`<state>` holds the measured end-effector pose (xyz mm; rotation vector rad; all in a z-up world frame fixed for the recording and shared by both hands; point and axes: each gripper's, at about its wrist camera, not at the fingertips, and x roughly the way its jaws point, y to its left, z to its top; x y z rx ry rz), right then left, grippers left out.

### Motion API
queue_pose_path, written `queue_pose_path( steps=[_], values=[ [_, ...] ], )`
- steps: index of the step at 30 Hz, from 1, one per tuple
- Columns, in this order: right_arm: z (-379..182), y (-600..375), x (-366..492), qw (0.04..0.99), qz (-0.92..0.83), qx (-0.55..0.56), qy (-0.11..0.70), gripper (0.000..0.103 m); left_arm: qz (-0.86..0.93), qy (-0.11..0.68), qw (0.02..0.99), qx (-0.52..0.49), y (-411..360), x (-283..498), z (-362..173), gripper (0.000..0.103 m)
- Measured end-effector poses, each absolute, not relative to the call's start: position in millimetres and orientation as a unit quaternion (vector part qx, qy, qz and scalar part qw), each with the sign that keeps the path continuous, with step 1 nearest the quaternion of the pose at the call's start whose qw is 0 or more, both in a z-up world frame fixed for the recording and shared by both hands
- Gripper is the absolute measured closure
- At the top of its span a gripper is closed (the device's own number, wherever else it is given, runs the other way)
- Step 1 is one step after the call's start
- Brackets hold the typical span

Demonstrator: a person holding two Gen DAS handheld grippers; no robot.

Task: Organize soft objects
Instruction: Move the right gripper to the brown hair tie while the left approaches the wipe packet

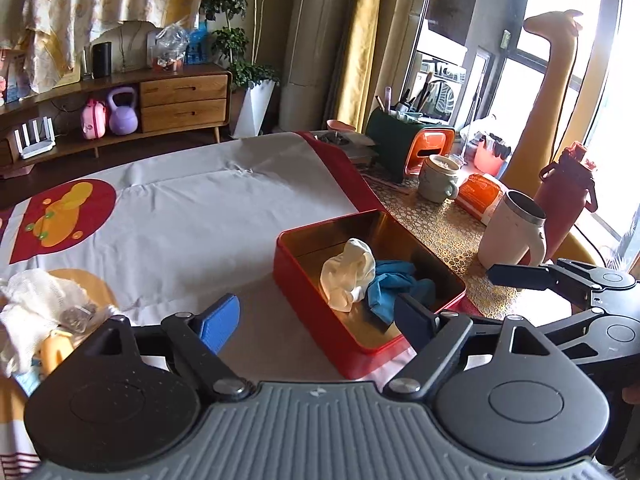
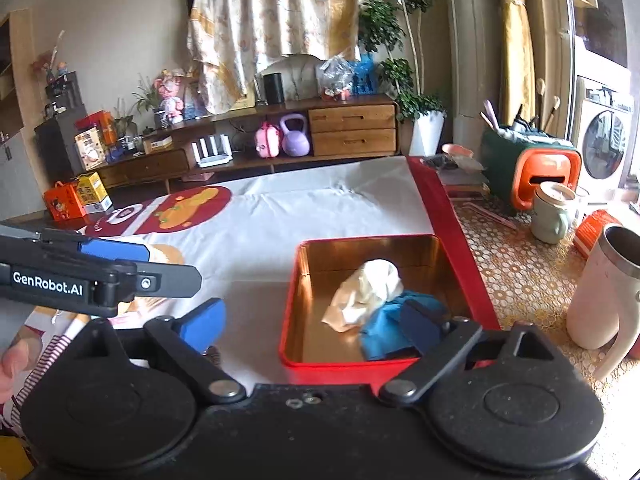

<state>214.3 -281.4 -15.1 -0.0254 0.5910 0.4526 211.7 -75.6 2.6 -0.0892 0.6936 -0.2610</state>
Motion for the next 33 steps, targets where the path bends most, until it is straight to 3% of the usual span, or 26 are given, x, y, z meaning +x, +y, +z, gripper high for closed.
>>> queue_pose_path(
  steps=[7,21,33],
  values=[
    [-5.4,-258.2,186.5,0.929,0.242,-0.019,0.278,0.001,-0.112,0.327,0.937,-0.058,-45.4,176.2,8.2,0.006],
    [1.2,-213.1,149.8,0.921,0.28,-0.011,0.271,0.0,-0.087,0.312,0.942,-0.083,20.6,123.7,13.7,0.0],
    [-28.3,-183.2,144.1,0.909,0.289,-0.024,0.299,0.0,-0.023,0.317,0.943,-0.1,75.5,107.0,-17.9,0.0]
  ],
)
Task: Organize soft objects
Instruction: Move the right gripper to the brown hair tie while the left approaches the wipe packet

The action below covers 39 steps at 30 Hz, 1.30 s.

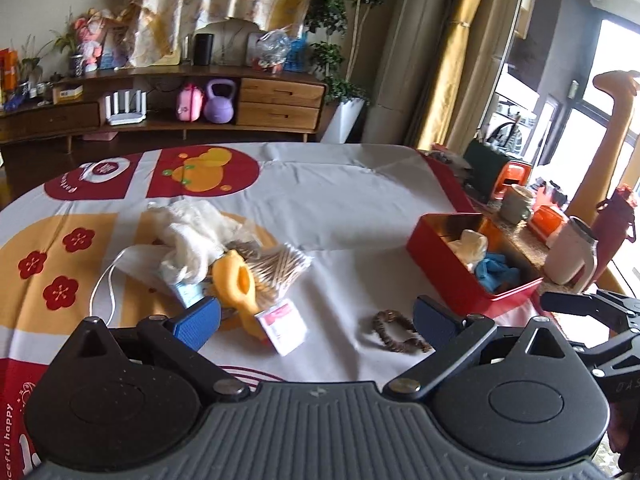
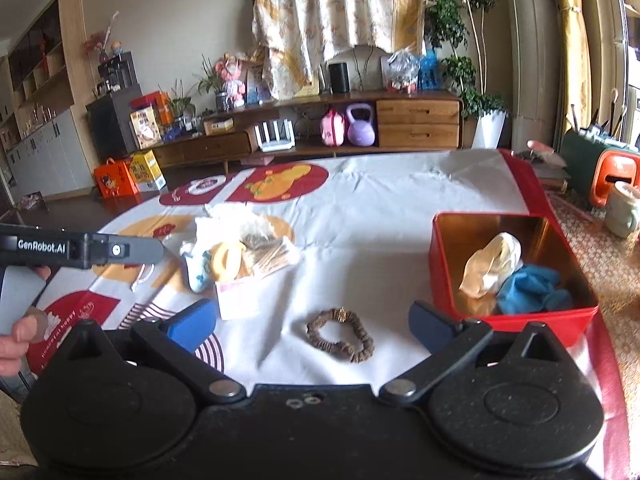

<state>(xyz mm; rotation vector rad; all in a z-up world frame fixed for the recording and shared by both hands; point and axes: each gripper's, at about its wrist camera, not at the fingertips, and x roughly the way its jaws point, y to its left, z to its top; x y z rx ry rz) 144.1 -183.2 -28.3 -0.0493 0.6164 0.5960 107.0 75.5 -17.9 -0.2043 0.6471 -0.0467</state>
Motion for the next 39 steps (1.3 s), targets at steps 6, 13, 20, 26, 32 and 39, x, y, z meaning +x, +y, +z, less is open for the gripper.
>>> queue_pose_path(
  steps=[6,13,20,26,32,39],
  values=[
    [-50.6,-168.8,151.1,0.905,0.282,-0.05,0.313,0.001,0.026,0.332,0.938,-0.097,94.1,122.6,-42.9,0.0],
    [-80.5,-156.4,171.1,0.893,0.285,-0.067,0.343,0.001,0.063,0.344,0.932,-0.092,104.8,147.4,-67.8,0.0],
    [-104.0,-147.9,193.7,0.883,0.287,-0.086,0.361,0.004,0.042,0.377,0.922,-0.081,86.8,171.6,-96.2,0.0],
    [-117.2,-143.8,211.1,0.879,0.285,-0.093,0.37,0.012,0.047,0.388,0.916,-0.094,71.9,183.9,-110.3,0.0],
    [-126.8,-138.8,222.1,0.878,0.285,-0.096,0.373,0.018,0.091,0.397,0.907,-0.105,60.0,199.8,-119.1,0.001],
    [-133.2,-137.4,228.5,0.878,0.287,-0.092,0.372,0.021,0.13,0.398,0.903,-0.096,54.1,211.5,-127.4,0.002]
  ],
)
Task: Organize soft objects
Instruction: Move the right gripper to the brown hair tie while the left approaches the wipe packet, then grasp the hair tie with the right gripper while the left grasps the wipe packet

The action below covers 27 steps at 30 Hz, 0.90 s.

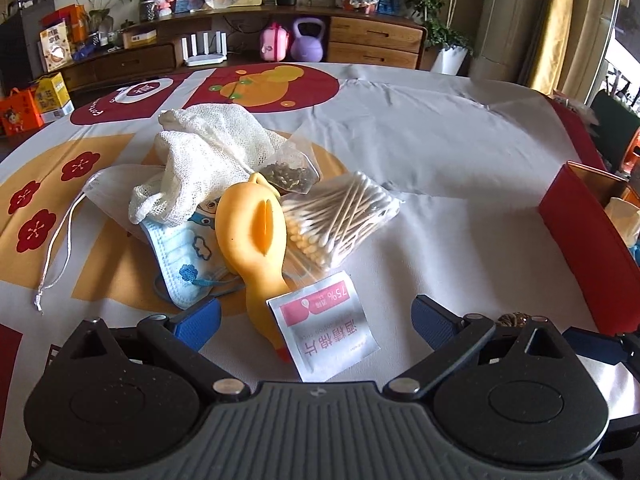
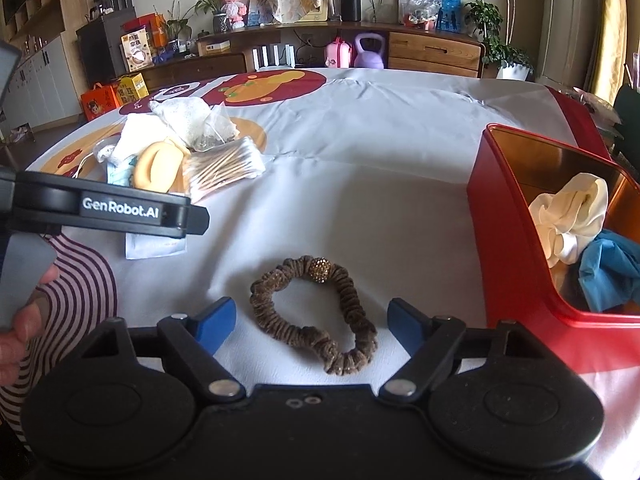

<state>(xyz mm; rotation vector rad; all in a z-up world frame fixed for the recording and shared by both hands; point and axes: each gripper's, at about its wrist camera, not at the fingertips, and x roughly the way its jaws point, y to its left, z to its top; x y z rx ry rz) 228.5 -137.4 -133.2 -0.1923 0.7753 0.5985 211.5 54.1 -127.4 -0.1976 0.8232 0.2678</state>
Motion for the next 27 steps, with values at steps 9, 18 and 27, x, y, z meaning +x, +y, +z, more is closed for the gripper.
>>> queue_pose_path(
  steps=[9,18,27],
  values=[
    [-135.4,-136.1,230.9,0.882,0.282,-0.087,0.367,0.025,0.153,0.407,0.897,-0.082,46.8,217.3,-136.0,0.021],
    [-133.9,-134.7,226.3,0.887,0.274,-0.097,0.358,0.052,0.163,0.404,0.896,-0.088,51.6,212.8,-132.9,0.042],
    [-130.9,-136.0,221.6,0.89,0.261,-0.102,0.359,0.084,0.162,0.405,0.893,-0.115,63.3,203.4,-128.2,0.061]
  ],
)
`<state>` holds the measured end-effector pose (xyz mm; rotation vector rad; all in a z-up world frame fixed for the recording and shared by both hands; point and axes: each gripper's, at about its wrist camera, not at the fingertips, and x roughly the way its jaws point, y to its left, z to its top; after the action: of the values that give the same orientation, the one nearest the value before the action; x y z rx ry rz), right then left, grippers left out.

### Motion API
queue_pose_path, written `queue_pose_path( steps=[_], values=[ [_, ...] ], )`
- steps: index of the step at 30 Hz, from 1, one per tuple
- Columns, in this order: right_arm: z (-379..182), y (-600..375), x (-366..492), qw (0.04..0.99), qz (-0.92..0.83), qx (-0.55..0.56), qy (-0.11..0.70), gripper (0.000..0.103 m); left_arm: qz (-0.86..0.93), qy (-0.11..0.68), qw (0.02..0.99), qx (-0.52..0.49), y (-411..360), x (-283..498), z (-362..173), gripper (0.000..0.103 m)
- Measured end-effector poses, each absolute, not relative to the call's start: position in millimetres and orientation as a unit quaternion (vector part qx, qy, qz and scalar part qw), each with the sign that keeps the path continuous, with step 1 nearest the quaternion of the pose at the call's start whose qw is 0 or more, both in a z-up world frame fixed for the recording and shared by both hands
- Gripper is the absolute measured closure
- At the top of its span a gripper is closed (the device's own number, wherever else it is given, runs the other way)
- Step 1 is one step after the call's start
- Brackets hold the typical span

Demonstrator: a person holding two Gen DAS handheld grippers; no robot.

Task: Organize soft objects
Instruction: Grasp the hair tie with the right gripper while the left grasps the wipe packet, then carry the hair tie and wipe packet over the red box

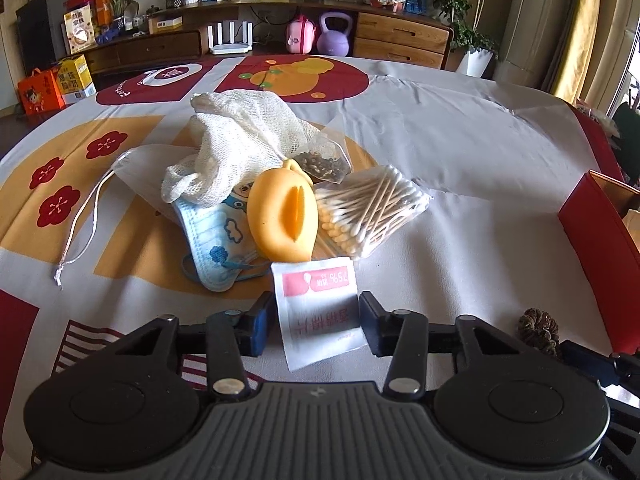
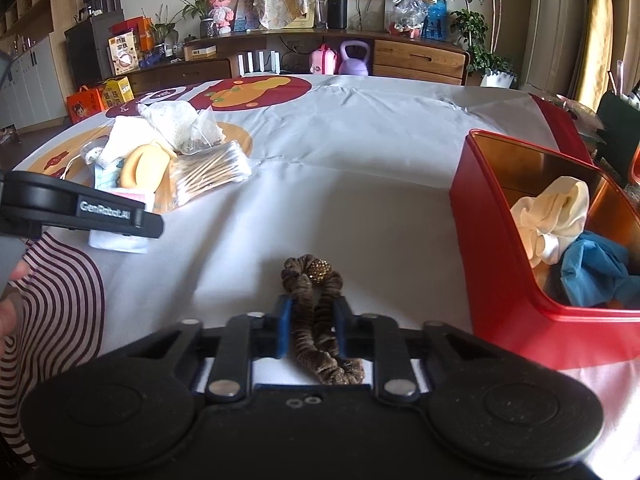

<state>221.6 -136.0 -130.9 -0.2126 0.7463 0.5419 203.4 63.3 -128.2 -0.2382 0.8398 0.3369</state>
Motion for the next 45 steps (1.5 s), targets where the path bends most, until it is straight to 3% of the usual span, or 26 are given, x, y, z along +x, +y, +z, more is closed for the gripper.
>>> queue_pose_path(
  steps=[5,7,15,29,45],
  values=[
    [-126.9,-138.2,214.9,0.892,0.259,-0.106,0.355,0.088,0.154,0.4,0.895,-0.124,67.9,195.5,-124.3,0.064],
    [-123.6,-140.2,212.1,0.893,0.259,-0.103,0.353,0.088,0.15,0.396,0.897,-0.127,69.3,191.9,-121.9,0.069],
    [-102.6,-150.9,197.7,0.899,0.26,-0.087,0.342,0.089,0.127,0.383,0.904,-0.138,70.7,176.4,-108.1,0.071],
    [-53.6,-188.2,176.0,0.914,0.256,-0.058,0.309,0.089,0.038,0.367,0.916,-0.155,36.1,154.5,-63.2,0.071],
    [-8.1,-243.5,197.2,0.938,0.228,-0.05,0.257,0.09,-0.057,0.358,0.923,-0.133,-34.8,188.1,-19.5,0.071]
  ],
)
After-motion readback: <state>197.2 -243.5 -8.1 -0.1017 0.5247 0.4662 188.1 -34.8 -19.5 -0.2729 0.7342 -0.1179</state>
